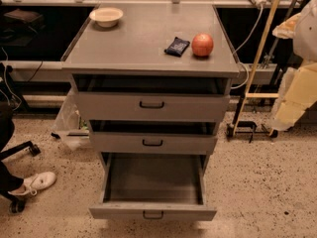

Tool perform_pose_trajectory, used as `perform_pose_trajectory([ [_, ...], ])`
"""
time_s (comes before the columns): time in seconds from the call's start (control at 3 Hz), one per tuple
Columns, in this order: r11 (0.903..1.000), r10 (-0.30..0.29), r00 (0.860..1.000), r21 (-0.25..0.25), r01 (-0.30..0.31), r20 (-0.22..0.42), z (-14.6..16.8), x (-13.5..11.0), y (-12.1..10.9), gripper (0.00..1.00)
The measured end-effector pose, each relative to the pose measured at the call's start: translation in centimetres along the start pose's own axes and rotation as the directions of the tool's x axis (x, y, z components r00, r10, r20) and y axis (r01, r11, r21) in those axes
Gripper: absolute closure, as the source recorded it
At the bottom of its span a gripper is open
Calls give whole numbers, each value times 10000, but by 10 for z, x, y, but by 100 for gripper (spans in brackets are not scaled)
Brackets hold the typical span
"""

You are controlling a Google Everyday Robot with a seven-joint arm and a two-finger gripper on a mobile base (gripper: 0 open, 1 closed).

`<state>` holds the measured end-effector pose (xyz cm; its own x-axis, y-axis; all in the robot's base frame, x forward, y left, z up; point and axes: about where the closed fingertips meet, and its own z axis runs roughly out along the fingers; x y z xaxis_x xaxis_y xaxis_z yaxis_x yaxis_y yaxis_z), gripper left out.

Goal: Close bottom drawer

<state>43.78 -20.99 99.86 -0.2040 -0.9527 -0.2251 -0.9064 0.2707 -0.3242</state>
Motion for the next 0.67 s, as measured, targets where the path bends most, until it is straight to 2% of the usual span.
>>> perform_pose_trajectory([
  [0.67, 9999, -114, 9998, 61, 113, 173, 5, 0, 4, 0],
])
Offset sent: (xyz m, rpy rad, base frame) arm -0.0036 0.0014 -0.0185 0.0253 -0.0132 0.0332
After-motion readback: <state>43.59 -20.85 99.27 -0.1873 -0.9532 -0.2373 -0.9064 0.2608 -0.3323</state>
